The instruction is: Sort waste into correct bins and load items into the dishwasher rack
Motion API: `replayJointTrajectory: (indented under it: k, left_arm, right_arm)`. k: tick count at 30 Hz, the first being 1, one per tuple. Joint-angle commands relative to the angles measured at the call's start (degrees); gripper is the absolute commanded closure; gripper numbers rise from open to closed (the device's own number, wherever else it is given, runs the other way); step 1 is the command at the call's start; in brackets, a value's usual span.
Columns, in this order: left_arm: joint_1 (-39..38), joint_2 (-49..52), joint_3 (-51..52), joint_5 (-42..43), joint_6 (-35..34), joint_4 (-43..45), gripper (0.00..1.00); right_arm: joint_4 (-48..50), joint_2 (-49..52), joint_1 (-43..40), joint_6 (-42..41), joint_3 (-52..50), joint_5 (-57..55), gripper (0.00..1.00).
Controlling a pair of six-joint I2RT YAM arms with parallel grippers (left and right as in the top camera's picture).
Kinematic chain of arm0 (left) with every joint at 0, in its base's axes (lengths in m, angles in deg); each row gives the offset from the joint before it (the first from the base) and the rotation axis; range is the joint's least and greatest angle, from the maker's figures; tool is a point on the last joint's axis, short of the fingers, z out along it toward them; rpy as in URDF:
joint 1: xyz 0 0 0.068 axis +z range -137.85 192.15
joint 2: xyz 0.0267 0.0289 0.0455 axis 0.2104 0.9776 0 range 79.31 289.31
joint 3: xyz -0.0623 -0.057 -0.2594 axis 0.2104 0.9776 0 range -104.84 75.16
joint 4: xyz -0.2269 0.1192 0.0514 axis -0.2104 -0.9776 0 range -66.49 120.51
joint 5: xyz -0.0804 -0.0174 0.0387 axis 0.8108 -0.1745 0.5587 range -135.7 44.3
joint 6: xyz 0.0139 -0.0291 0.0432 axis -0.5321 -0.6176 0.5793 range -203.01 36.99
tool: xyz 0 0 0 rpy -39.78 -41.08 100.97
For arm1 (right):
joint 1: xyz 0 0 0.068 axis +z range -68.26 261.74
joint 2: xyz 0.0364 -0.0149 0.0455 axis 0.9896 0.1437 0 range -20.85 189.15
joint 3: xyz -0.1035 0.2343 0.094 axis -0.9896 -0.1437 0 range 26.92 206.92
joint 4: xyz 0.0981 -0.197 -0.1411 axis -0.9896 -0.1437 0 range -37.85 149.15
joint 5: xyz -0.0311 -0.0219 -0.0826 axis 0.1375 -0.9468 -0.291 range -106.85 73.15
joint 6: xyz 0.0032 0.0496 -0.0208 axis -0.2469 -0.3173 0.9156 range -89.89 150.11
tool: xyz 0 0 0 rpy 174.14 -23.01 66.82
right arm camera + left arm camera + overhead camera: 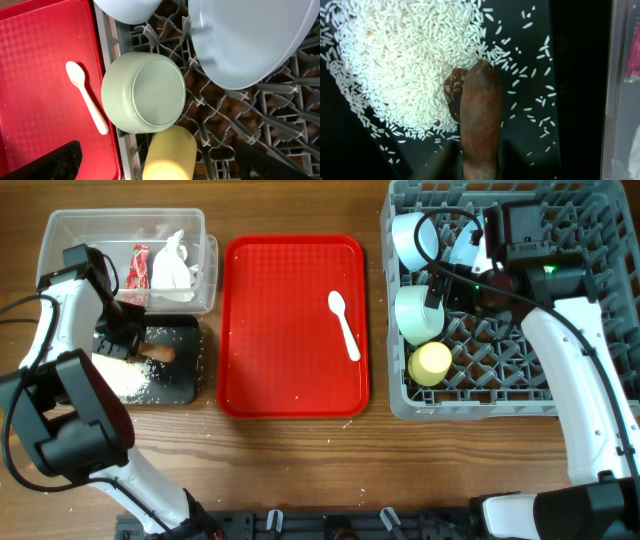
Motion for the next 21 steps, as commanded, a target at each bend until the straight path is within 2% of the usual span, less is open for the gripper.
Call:
replayJointTrajectory:
  k: [1, 3, 5, 6, 8, 10, 13, 16, 17, 20, 21]
  left_arm:
    - [0.26, 0.22, 0.31, -1.20, -1.44, 0.15, 0.37]
    - [0.26, 0.11, 0.13, -1.18, -0.72, -0.11, 0.28]
    - [0.26, -0.48, -1.20, -1.18, -0.09, -1.86, 0.27]
    - [0.24, -1.42, -3.17, -1.18, 3.06, -3.02, 0.30]
    - [0.09, -2.73, -5.03, -1.14, 5.35, -3.87, 0.31]
    - [-0.57, -5.64, -7.56, -0.72, 6.99, -5.18, 0.25]
    - [-2.97, -10.38, -7.85, -0.72, 7.04, -5.05, 0.19]
    - [-7.50, -12.70, -7.85, -0.74, 7.15, -5.01, 0.17]
    - [-9.25, -12.76, -7.85, -0.50, 8.39, -4.66, 0.15]
    - [-16.11, -12.48, -7.85, -0.57, 13.09, -2.16, 0.00]
    - [-17.51, -12.41, -7.85, -0.55, 13.07, -1.51, 0.00]
  right_arm:
    - [0.74, 0.39, -0.17, 0.85, 1.01, 0.76, 0.00]
    - [1.75, 0.39, -0.17, 1.79, 1.03, 1.62, 0.00]
    - [3.76, 0.37, -0.17, 6.38, 1.03, 6.95, 0.00]
    - [5.99, 0.37, -0.04, 9.68, 1.03, 11.76, 0.01]
    - [8.26, 0.37, 0.63, 9.79, 1.03, 14.53, 0.08]
    - [12.02, 0.39, 3.48, 9.57, 1.03, 16.28, 0.13]
    - [17.99, 1.14, 9.94, 8.72, 1.01, 14.25, 0.13]
    - [22.32, 5.16, 16.50, 5.29, 1.01, 5.84, 0.13]
    - [23.39, 7.32, 17.90, 3.58, 1.01, 4.24, 0.15]
    - [25.79, 15.39, 19.89, 0.42, 1.01, 3.28, 0.29]
    - [26.01, 17.49, 20.13, 0.15, 1.01, 3.28, 0.32]
